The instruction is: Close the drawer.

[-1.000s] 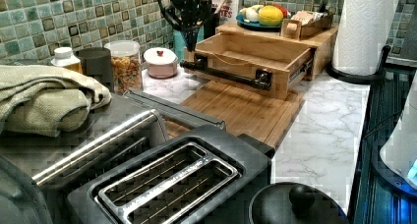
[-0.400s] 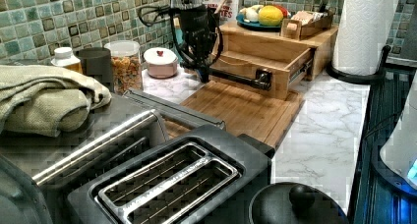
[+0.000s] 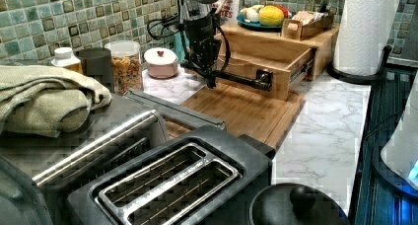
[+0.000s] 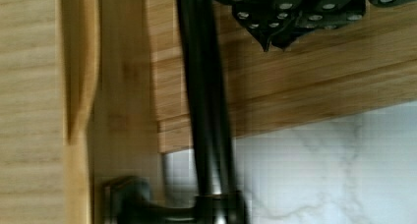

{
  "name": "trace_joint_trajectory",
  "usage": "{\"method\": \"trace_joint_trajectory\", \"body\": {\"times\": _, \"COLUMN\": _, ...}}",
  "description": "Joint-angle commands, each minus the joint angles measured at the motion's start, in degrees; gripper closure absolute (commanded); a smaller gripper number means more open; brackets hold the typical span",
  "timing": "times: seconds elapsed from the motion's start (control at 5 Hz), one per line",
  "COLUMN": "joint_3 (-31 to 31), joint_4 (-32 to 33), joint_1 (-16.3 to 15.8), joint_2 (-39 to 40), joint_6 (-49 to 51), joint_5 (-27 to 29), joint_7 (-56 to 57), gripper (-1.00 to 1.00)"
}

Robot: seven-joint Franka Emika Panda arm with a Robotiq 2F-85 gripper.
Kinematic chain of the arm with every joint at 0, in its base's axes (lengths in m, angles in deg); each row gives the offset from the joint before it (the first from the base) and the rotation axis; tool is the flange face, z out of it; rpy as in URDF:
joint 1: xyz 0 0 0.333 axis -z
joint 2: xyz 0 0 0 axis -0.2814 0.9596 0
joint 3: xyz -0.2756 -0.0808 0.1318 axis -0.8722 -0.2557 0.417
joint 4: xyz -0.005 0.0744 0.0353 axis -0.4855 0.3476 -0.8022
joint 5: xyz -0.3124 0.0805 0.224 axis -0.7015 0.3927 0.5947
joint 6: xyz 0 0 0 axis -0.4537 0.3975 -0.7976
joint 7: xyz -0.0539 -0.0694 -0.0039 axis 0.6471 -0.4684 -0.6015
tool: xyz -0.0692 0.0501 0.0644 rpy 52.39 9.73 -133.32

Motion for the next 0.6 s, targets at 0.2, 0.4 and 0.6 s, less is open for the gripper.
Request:
{"method": "trace_joint_trajectory", "body": {"times": 0.2, "joint_3": -4.5, "joint_4": 2.7, "joint_1": 3.3, "joint_2": -3.6, "joint_6": -7.6, "joint_5": -9.1, "joint_7": 4.8, "gripper": 1.00}}
{"method": "trace_joint_trajectory", "body": {"times": 0.4, "joint_3": -6.3, "joint_4": 1.7, "joint_1": 5.1, "joint_2": -3.3, "joint_6": -5.6, "joint_5": -10.7, "joint_7": 4.5, "gripper": 1.00}}
{"method": "trace_joint_trajectory", "body": {"times": 0.6, "joint_3": -8.7, "joint_4": -0.1, "joint_1": 8.1, "joint_2": -2.9, "joint_6": -2.9, "joint_5": -11.9, "joint_7": 8.2, "gripper": 1.00}}
